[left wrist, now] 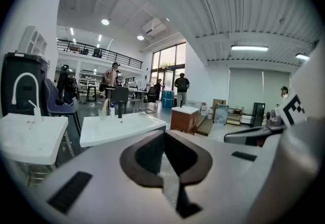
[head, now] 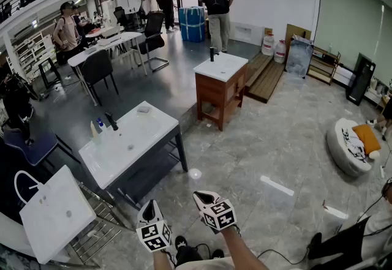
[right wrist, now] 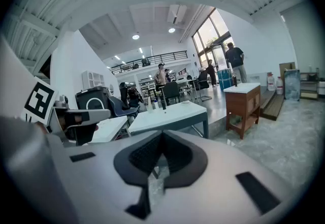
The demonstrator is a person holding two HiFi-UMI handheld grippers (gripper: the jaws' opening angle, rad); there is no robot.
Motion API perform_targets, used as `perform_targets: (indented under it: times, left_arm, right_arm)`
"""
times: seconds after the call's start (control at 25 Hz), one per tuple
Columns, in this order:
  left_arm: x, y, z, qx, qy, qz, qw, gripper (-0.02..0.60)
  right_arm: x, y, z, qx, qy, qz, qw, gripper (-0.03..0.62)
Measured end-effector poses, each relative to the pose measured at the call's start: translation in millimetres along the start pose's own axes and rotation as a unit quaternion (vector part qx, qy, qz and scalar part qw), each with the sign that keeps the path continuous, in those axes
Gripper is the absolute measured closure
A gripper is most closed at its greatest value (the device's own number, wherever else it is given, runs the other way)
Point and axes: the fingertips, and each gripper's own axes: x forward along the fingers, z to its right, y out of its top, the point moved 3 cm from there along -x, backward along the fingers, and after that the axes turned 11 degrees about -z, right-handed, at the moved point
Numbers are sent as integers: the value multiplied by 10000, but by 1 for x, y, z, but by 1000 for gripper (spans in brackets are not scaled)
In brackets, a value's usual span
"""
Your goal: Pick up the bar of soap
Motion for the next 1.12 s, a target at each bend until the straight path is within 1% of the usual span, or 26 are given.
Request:
perform_targets:
  times: [0.32, 0.44, 0.56, 0.68, 0.8, 0.88, 1.12]
  left_arm:
    - [23, 3, -16, -19, -115, -24, 9999, 575]
    - [38, 9, -29, -16, -196, -53, 9998, 575]
    - [53, 26, -47, -29, -248, -82, 9997, 575]
    - [67, 49, -71, -83, -270, -21, 9996, 575]
    - [79, 65, -95, -59, -308, 44, 9995, 575]
    - [84, 67, -107, -71, -318, 35, 9995, 575]
    - [98, 63, -136, -192, -326, -118, 9992, 575]
  right_arm:
    - [23, 3, 5, 44, -124, -53, 9999, 589]
    - [37, 12, 5, 212, -93, 36, 9997, 589]
    - [54, 26, 0, 336, -46, 27, 9994, 589]
    - [75, 42, -4, 325, -153, -69, 9993, 589]
    - [95, 59, -9, 544, -202, 109, 9983, 589]
    - [104, 62, -13, 666, -217, 186, 9974, 589]
    - [134, 53, -28, 448, -332, -169, 9983, 589]
